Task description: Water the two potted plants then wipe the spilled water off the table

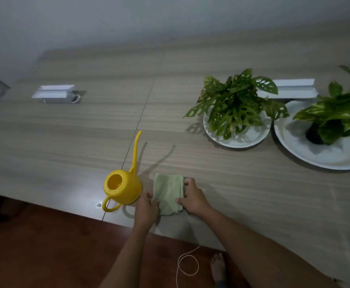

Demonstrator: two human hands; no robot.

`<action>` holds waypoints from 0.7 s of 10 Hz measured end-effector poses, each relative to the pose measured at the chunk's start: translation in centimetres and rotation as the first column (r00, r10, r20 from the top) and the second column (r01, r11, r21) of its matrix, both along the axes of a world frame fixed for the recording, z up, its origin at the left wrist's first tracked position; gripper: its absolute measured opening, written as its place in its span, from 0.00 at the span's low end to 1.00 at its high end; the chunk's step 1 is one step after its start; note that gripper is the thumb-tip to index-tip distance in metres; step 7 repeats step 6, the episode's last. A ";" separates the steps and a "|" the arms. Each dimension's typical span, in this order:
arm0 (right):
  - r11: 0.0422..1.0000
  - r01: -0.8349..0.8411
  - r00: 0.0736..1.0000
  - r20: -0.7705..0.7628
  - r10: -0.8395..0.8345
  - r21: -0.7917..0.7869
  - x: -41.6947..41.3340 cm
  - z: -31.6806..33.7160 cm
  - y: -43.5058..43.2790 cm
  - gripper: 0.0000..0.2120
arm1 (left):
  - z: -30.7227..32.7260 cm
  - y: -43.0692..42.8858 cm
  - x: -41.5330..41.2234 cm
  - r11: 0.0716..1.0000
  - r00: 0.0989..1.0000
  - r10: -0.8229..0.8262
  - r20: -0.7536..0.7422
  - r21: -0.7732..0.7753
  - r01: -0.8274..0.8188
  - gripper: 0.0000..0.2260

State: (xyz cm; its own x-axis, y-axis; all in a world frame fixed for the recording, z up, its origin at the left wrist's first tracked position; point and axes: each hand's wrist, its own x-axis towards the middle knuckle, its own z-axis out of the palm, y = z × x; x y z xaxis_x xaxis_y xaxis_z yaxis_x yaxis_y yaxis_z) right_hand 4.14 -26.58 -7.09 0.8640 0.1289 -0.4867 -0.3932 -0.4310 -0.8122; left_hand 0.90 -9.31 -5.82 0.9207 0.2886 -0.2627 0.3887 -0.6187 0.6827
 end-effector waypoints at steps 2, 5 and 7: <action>0.992 -0.031 0.999 0.015 0.033 -0.121 -0.2 0.2 0.4 0.25 | -0.8 -1.0 -1.8 0.909 0.983 -0.143 0.118 0.410 0.083 0.16; 0.997 0.059 0.986 0.156 -0.050 -0.051 -1.7 6.1 -6.7 0.27 | -3.6 -1.3 -1.9 0.733 0.852 -0.472 -0.228 0.436 0.522 0.32; 0.979 0.159 0.951 0.247 -0.186 0.126 -2.0 10.1 -10.9 0.24 | -2.6 -1.3 -2.7 0.798 0.902 -0.390 -0.185 0.420 0.431 0.34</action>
